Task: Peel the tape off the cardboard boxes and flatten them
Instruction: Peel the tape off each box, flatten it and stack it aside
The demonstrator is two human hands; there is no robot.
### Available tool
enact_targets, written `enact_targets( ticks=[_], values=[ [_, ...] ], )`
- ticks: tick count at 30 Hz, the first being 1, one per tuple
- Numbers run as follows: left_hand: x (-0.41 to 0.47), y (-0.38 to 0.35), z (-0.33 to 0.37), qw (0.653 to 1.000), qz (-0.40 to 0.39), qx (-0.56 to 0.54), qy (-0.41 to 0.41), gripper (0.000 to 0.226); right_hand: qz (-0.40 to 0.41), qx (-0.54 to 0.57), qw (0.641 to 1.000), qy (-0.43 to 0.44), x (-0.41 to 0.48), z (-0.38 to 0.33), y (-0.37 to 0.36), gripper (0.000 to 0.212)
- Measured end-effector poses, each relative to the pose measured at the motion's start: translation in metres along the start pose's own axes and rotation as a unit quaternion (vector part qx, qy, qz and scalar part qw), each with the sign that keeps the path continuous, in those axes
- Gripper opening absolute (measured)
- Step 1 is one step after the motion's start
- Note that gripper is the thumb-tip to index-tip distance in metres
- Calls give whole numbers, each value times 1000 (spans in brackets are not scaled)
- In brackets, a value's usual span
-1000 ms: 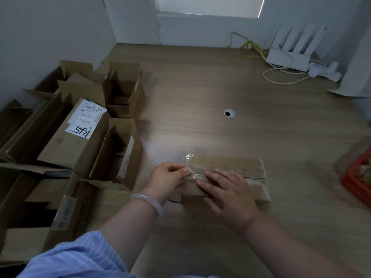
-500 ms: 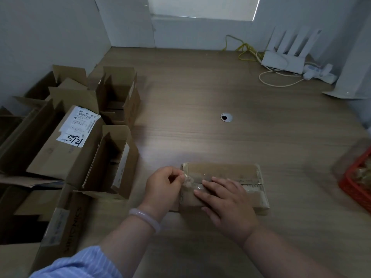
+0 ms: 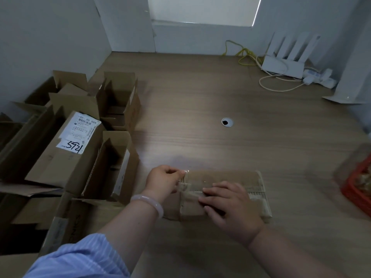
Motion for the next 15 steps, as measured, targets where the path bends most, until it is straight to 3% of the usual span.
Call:
enact_targets(
  ticks=[4,11,15],
  values=[
    [4,-1,4,1000,-7,-1,5,8,4,15,1000,-4,-1,0,-2,18],
    [-1,-5,18,969,-37,150,-194,18,2,4,1000,-17,2,2,-3,20],
    [-21,0,20,952,-99,160,-242,26,0,2,1000,-24,4,2,-5,20]
  ],
)
Point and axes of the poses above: each hand's wrist, its own x-axis towards the middle knuckle, its own y-axis out of the back of the hand, z = x × y, the point moved 3 cm from there along x, towards the middle knuckle, and after that the axes turned 12 degrees about -x, right-handed, at the moved point
